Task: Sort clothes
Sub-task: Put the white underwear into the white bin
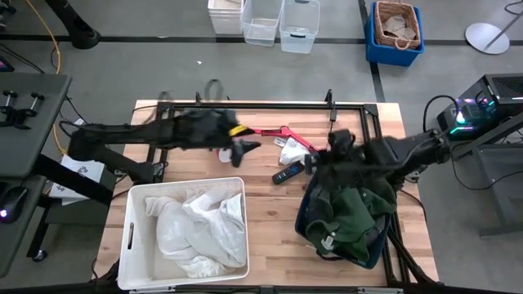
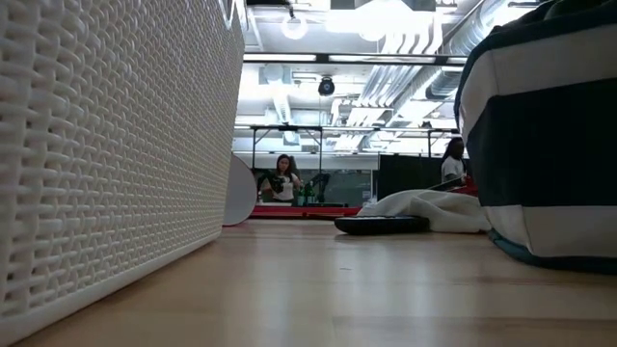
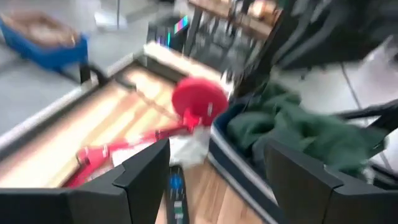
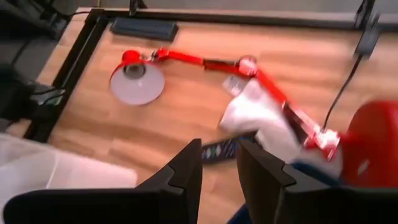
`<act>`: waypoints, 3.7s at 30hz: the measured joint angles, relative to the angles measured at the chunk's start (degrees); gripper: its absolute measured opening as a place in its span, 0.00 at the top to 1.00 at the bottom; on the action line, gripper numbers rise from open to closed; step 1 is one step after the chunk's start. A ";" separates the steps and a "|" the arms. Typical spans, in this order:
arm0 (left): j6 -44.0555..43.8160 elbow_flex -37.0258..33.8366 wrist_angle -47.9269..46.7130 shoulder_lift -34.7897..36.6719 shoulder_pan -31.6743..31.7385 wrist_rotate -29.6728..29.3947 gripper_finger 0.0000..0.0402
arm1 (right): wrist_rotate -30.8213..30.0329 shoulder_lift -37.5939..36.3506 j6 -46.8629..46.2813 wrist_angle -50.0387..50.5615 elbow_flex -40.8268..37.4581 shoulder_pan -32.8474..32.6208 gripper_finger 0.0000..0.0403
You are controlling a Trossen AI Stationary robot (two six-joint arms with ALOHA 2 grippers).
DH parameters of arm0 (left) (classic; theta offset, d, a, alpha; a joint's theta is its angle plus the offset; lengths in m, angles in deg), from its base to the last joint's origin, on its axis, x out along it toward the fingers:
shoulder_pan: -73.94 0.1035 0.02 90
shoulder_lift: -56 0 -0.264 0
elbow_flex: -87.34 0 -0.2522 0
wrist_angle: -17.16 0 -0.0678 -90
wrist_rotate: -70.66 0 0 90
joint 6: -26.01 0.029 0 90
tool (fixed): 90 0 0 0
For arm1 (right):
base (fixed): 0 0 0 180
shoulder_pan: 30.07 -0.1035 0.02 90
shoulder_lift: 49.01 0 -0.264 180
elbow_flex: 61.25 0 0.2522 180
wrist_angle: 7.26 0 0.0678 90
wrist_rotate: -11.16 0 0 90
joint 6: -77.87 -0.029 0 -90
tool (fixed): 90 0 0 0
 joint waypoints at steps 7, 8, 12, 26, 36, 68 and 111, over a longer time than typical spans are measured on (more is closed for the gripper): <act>1.99 6.27 -0.64 -18.25 7.90 7.96 0.39 | 0.27 -0.02 19.23 -0.91 7.91 12.43 0.77; 2.94 7.56 -0.84 -21.24 8.50 8.01 0.39 | 0.27 -0.03 22.38 -1.59 9.16 13.90 0.77; 3.33 12.94 -2.18 -32.13 9.88 8.42 0.39 | 0.50 -0.07 32.66 -3.65 14.07 18.23 0.77; 1.70 26.26 -0.32 -58.46 9.37 9.85 0.39 | 3.50 0.31 39.99 -5.46 17.51 22.28 0.77; 7.26 26.81 -2.91 -61.70 9.26 7.65 0.69 | 6.47 0.63 34.02 -5.62 17.51 22.09 0.77; 10.46 19.53 -16.33 7.43 -23.95 -7.36 1.00 | 4.91 -4.24 43.27 -3.55 17.49 22.09 0.77; -43.85 -11.09 -65.66 -2.71 -31.57 -2.80 0.54 | 10.91 0.03 37.05 -2.58 17.51 18.31 0.77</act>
